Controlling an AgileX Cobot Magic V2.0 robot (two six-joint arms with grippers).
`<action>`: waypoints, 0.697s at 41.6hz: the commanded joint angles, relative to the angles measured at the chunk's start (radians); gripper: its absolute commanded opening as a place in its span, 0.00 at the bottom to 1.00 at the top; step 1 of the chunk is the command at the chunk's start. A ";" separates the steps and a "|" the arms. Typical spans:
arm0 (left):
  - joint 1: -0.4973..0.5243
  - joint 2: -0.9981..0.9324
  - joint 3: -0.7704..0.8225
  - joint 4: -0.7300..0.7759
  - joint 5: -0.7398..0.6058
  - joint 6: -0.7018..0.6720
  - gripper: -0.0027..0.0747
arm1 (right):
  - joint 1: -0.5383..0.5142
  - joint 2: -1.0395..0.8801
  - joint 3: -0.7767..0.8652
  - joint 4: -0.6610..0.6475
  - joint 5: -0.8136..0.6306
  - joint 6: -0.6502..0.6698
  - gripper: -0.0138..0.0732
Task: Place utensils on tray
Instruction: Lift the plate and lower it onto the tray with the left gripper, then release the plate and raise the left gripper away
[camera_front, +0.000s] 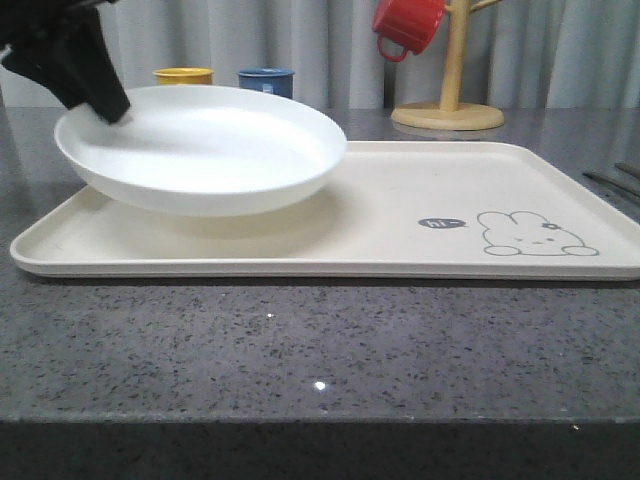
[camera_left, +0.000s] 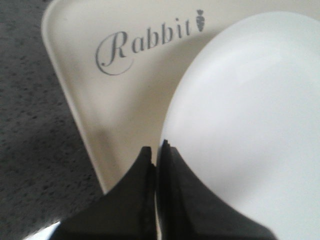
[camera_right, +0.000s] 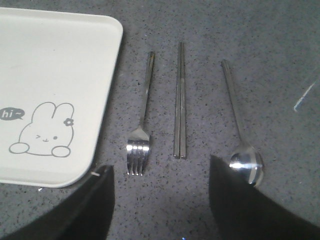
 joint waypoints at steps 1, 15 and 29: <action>-0.024 0.001 -0.035 -0.035 -0.067 -0.002 0.01 | -0.006 0.010 -0.033 -0.001 -0.061 -0.001 0.67; -0.024 0.063 -0.038 -0.033 -0.100 -0.002 0.27 | -0.006 0.010 -0.033 -0.001 -0.061 -0.001 0.67; -0.032 -0.043 -0.102 0.062 -0.050 -0.002 0.61 | -0.006 0.010 -0.033 -0.001 -0.061 -0.001 0.67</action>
